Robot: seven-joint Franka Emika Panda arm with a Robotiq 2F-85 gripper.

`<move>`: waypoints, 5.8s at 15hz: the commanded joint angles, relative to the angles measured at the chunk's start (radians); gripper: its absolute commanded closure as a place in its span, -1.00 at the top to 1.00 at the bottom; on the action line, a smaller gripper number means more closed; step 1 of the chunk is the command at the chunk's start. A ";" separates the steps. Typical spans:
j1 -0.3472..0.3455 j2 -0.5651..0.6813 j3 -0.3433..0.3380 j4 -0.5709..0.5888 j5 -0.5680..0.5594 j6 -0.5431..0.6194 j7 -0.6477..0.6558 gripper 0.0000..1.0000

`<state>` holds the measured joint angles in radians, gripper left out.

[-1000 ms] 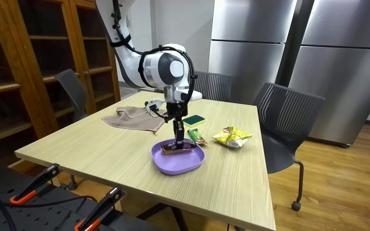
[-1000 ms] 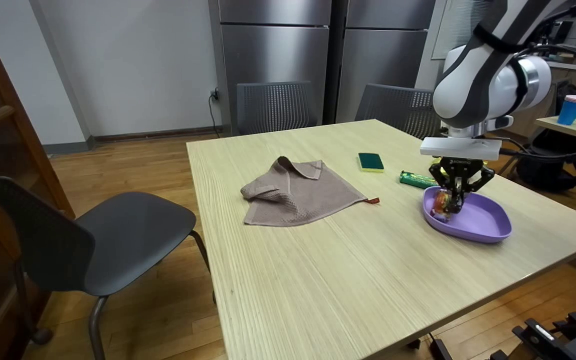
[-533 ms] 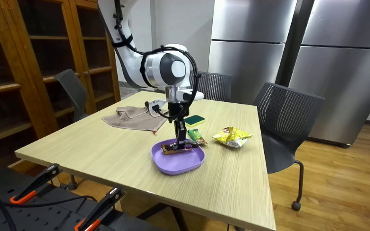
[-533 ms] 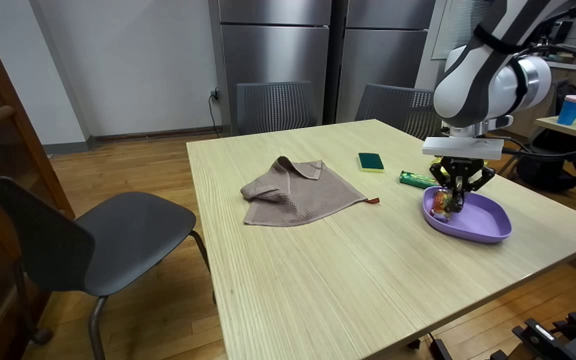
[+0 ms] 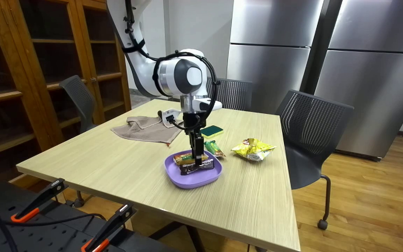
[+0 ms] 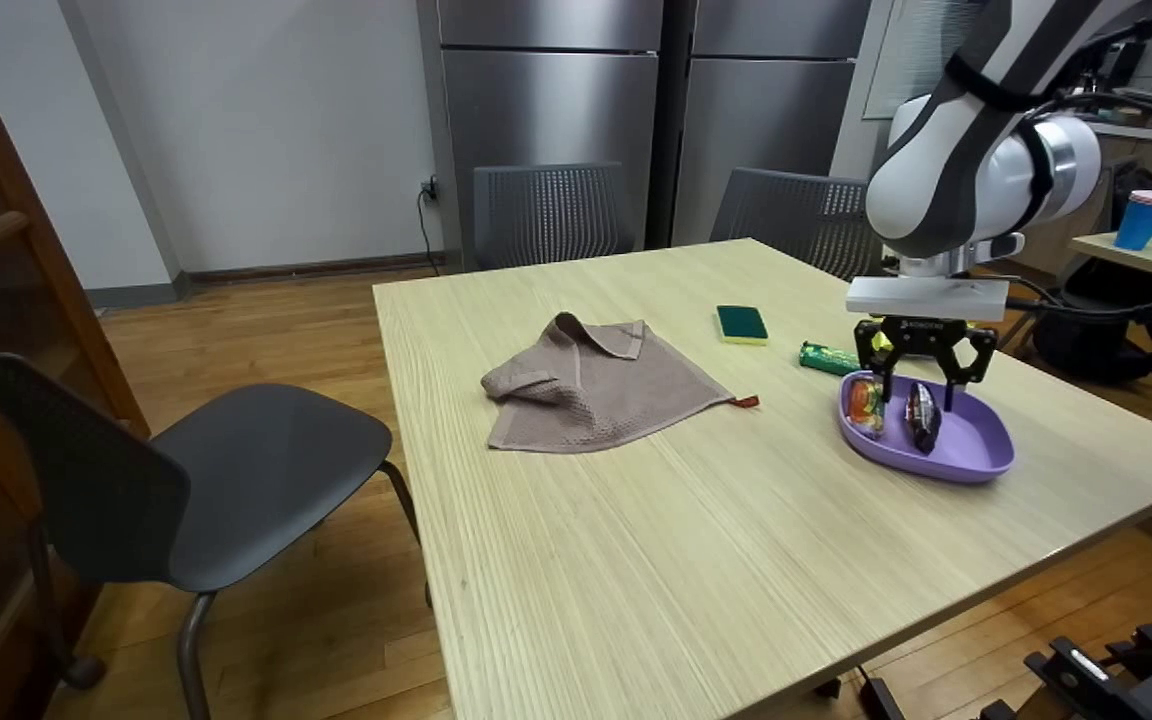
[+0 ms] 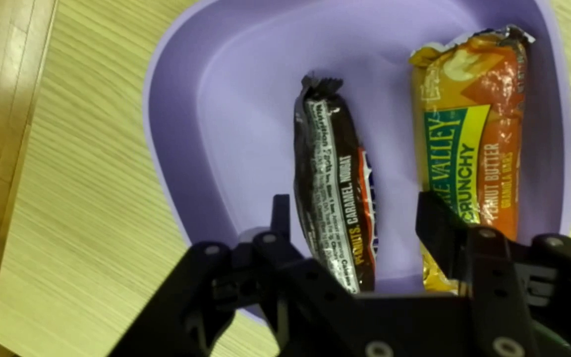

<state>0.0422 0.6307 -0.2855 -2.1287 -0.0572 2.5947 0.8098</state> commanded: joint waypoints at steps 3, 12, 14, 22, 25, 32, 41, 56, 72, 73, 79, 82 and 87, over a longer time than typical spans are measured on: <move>0.006 -0.016 -0.003 0.010 0.004 -0.026 -0.020 1.00; 0.050 -0.066 -0.007 -0.048 0.004 0.002 0.024 1.00; 0.069 -0.082 -0.006 -0.067 0.004 0.005 0.045 1.00; 0.183 -0.157 -0.003 -0.156 -0.019 0.003 0.224 1.00; 0.207 -0.176 0.008 -0.180 -0.019 0.002 0.292 1.00; 0.198 -0.136 0.075 -0.151 0.011 -0.052 0.349 1.00; 0.196 -0.130 0.073 -0.163 -0.012 -0.020 0.342 1.00; 0.165 -0.134 0.051 -0.111 -0.010 -0.025 0.342 1.00; 0.073 -0.106 0.008 0.030 -0.004 -0.048 0.365 1.00; 0.070 -0.122 0.019 -0.008 -0.010 -0.017 0.339 1.00; 0.066 -0.106 0.012 0.011 -0.010 -0.018 0.350 1.00; 0.066 -0.105 0.012 0.013 -0.010 -0.018 0.350 1.00; 0.083 -0.108 0.003 0.009 -0.018 -0.026 0.375 1.00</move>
<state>0.1190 0.5280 -0.2825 -2.1186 -0.0584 2.5801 1.1550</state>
